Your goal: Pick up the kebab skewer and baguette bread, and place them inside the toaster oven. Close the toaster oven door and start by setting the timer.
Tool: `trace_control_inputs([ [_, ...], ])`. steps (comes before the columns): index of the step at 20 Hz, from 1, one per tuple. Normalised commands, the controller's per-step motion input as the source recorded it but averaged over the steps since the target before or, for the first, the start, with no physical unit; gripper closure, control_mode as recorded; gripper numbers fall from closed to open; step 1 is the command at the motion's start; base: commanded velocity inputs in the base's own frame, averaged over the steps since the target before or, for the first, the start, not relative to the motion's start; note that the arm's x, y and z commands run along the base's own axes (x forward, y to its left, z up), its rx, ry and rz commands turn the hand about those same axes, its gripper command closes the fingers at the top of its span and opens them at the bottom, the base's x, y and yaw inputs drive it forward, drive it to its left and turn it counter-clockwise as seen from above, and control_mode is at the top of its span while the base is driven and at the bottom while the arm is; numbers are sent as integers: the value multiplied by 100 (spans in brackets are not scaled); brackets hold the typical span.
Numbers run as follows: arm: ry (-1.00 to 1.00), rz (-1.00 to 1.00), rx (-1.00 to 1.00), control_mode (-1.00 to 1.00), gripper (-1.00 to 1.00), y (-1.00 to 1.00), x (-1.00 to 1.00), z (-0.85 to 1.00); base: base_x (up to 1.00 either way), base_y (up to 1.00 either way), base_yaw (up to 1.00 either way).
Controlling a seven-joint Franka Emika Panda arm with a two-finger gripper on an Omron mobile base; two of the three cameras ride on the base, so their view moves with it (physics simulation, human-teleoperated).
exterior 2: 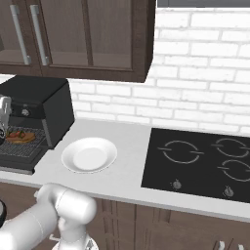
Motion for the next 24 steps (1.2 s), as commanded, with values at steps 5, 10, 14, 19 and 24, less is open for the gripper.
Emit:
trace_control_inputs([
  [5,10,1,0,-100,-100,-1,-46,27,0,0,0],
  [10,14,12,0,-100,-100,0,-57,4,0,0,0],
  [14,12,31,0,-100,-100,0,-20,0,0,0,0],
  [19,3,51,-1,-100,-100,3,-16,-8,0,0,0],
  [24,-7,60,-20,-100,-100,62,-37,-50,0,0,0],
])
